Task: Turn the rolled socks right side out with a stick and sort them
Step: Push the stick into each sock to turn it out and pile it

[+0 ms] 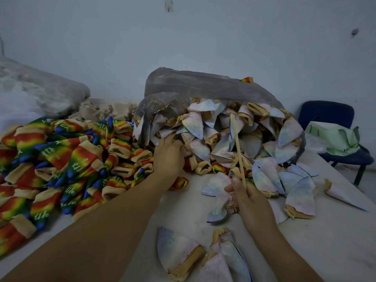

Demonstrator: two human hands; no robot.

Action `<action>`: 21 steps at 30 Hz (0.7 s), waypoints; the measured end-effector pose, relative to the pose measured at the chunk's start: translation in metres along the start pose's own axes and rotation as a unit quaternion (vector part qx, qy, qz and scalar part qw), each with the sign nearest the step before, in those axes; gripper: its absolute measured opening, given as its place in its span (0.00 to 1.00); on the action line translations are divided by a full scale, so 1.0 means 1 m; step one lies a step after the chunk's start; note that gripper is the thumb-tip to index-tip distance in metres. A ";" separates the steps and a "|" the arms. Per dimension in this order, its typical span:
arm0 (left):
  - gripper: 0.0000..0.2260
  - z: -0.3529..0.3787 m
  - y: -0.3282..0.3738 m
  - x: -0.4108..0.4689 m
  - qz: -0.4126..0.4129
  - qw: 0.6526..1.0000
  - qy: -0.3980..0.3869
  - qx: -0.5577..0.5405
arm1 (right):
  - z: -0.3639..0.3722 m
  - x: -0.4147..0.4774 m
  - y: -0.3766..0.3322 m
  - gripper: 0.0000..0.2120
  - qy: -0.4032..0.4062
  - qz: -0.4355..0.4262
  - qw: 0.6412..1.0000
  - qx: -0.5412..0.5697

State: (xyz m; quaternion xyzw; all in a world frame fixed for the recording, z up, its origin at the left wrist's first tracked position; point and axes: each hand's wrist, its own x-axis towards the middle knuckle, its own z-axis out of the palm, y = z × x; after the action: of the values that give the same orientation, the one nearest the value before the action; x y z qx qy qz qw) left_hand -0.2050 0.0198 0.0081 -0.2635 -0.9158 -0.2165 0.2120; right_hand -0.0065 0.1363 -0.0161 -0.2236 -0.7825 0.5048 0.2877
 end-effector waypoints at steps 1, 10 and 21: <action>0.11 -0.007 0.000 -0.003 0.004 0.999 0.027 -0.031 | 0.000 0.000 0.000 0.25 0.002 -0.002 1.000 0.002; 0.07 -0.045 0.048 -0.085 -0.050 0.881 0.026 -0.470 | 0.003 -0.001 -0.019 0.24 -0.045 0.054 0.981 0.181; 0.05 -0.033 0.066 -0.115 0.000 0.855 -0.037 -0.517 | 0.008 -0.004 -0.018 0.20 -0.027 0.048 0.983 0.176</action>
State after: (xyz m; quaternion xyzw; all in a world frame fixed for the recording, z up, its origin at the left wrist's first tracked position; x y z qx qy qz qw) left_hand -0.0691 0.0088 -0.0045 -0.3430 -0.6792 -0.6487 0.0115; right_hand -0.0100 0.1217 -0.0025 -0.1925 -0.6773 0.6540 0.2765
